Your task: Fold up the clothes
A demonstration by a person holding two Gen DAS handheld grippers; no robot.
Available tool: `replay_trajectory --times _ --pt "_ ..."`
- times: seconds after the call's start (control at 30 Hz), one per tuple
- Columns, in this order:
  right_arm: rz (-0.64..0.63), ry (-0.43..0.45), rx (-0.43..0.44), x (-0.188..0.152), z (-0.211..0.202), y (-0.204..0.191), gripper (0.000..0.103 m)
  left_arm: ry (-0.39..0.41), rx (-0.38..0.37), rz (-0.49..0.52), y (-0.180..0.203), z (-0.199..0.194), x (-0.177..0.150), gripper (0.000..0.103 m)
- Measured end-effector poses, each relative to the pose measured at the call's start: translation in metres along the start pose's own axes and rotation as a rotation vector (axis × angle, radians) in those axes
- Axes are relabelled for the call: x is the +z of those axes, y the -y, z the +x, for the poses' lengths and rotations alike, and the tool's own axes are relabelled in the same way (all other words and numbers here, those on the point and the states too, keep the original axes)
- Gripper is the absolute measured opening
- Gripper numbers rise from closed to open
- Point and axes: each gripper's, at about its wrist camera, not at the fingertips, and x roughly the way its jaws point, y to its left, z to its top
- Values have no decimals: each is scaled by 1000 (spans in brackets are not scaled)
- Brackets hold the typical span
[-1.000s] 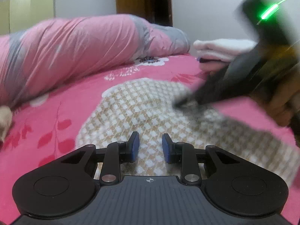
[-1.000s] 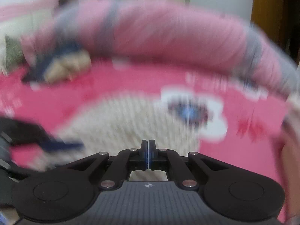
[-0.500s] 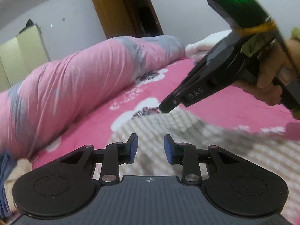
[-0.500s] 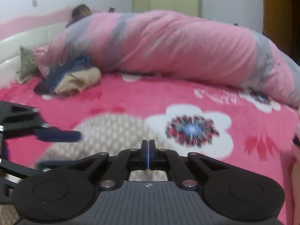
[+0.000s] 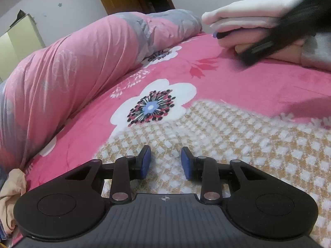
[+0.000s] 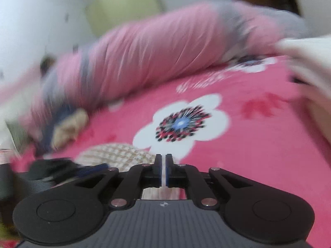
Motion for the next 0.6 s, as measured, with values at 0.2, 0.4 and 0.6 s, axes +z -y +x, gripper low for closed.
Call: replay_trajectory --times 0.2,0.4,0.6 --pt "100 35 74 -93 -96 -1 39 -4 67 60 16 2 2 32" --pt "-158 241 44 -125 -129 -59 6 -15 141 119 34 5 5 31" --pt "-249 -19 -84 -145 -63 -69 0 6 103 111 28 3 1 31"
